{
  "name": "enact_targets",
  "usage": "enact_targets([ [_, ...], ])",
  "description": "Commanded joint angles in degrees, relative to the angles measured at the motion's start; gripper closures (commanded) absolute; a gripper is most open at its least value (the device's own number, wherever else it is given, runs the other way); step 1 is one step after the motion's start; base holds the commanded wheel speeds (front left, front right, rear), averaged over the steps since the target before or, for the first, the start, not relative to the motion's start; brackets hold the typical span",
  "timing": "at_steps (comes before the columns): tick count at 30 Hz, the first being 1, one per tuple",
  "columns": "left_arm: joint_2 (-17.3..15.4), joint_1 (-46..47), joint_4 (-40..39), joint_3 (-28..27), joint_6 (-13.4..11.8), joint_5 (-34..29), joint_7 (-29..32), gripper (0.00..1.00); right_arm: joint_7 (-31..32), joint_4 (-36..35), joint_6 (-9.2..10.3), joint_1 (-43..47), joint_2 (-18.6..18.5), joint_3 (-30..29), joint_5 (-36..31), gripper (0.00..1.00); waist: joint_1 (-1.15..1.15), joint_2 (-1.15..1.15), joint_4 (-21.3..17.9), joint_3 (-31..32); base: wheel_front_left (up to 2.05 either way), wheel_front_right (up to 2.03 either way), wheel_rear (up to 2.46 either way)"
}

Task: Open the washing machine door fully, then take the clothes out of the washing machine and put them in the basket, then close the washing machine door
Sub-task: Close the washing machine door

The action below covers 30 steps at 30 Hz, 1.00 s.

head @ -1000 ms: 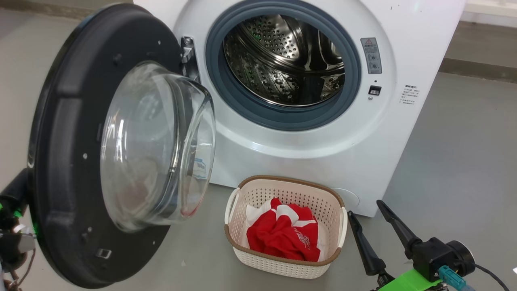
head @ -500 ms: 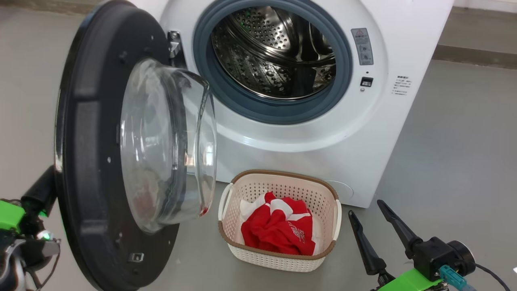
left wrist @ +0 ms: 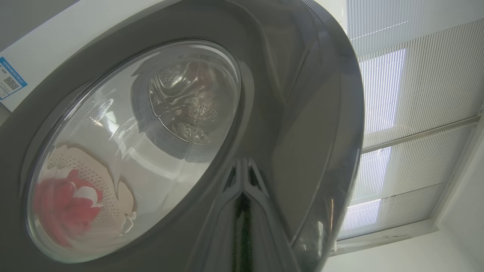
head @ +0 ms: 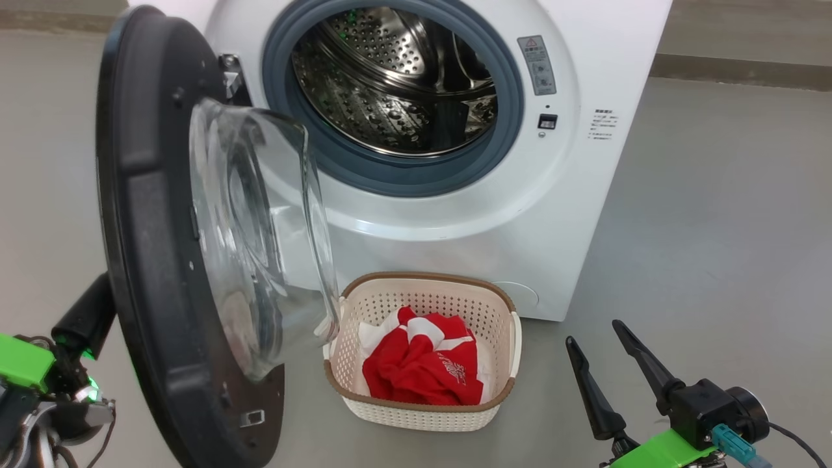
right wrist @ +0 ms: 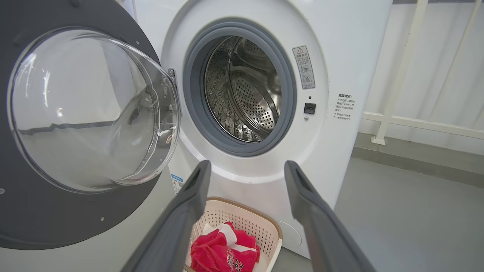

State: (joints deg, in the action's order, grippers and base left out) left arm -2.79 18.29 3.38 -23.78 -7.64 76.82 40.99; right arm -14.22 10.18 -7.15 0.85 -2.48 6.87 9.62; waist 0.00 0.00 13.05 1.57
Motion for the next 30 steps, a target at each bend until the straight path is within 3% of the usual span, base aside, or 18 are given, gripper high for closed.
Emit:
enact_targets([
  [1,-0.8,0.2,-2.8,-0.1,-0.1,1.0,0.4,1.0,-0.8,-1.3,-0.34,-2.6,-0.4,1.2,0.4,0.0,0.0,0.0,-0.6,-0.1,0.0,0.0,0.0],
  [18,-0.1,-3.0,-8.5,5.7,-1.4,4.6,-1.2,1.0,-0.8,-1.4,-0.34,-2.6,-0.4,1.3,0.7,0.0,0.0,0.0,-3.8,-0.4,0.0,0.0,0.0],
  [30,-0.1,-4.3,-8.2,10.6,-1.9,8.9,-4.9,1.0,-0.8,-1.3,-0.34,-3.0,-0.4,1.6,0.9,0.0,0.0,0.0,-7.4,-0.9,0.0,0.0,0.0],
])
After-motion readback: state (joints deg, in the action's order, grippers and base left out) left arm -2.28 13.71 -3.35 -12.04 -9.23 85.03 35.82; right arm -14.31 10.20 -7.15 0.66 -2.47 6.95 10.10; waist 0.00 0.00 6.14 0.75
